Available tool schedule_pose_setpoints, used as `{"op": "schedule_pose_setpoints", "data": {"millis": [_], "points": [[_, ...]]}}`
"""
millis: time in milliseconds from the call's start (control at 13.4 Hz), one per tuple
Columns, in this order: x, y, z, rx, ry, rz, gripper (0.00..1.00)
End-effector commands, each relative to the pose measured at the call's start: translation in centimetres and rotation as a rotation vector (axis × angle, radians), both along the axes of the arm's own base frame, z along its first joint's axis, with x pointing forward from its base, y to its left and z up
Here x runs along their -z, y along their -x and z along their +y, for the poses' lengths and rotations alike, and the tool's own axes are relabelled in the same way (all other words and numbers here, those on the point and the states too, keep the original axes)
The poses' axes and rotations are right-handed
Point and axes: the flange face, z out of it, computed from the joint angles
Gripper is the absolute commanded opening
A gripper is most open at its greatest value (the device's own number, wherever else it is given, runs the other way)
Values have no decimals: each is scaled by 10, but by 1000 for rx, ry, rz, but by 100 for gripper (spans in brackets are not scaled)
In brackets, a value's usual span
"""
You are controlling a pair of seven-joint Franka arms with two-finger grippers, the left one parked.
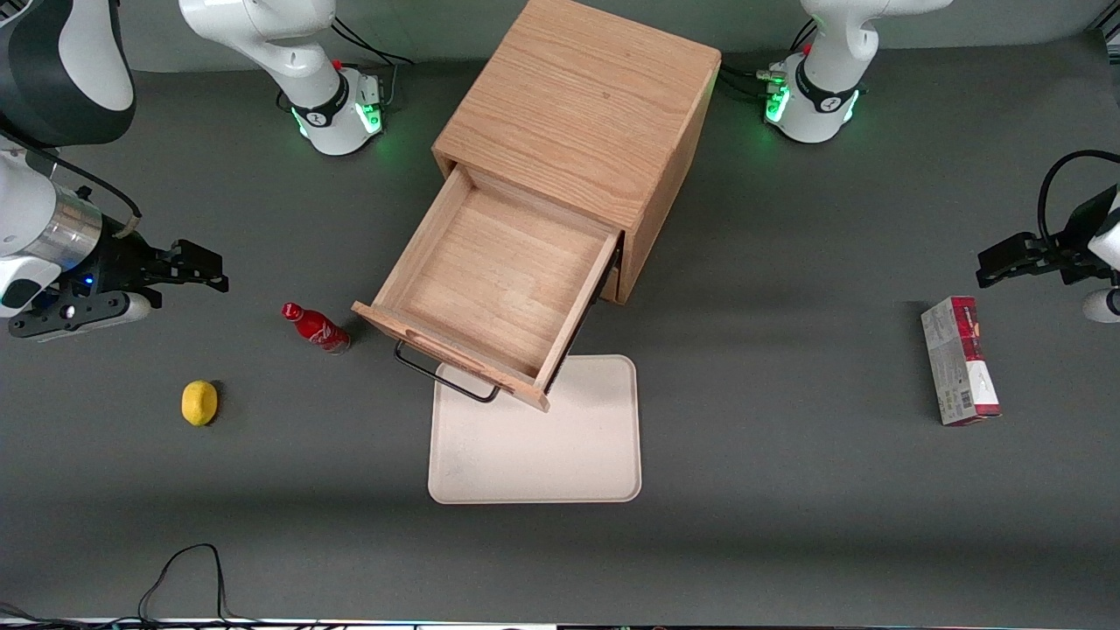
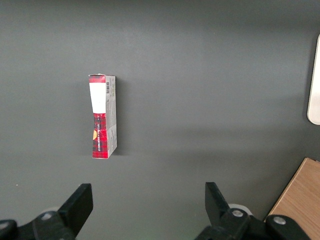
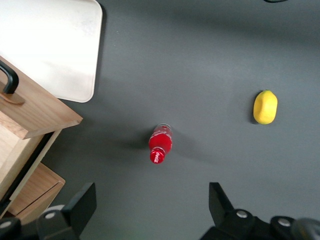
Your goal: Open upper drawer
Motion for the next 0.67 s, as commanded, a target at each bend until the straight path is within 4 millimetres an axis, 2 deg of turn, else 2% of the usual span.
{"op": "schedule_pose_setpoints", "data": {"millis": [0,597], "points": [[-5,0,-7,-1,20,11,100],[-8,-4,-20,29,15,3,100]]}}
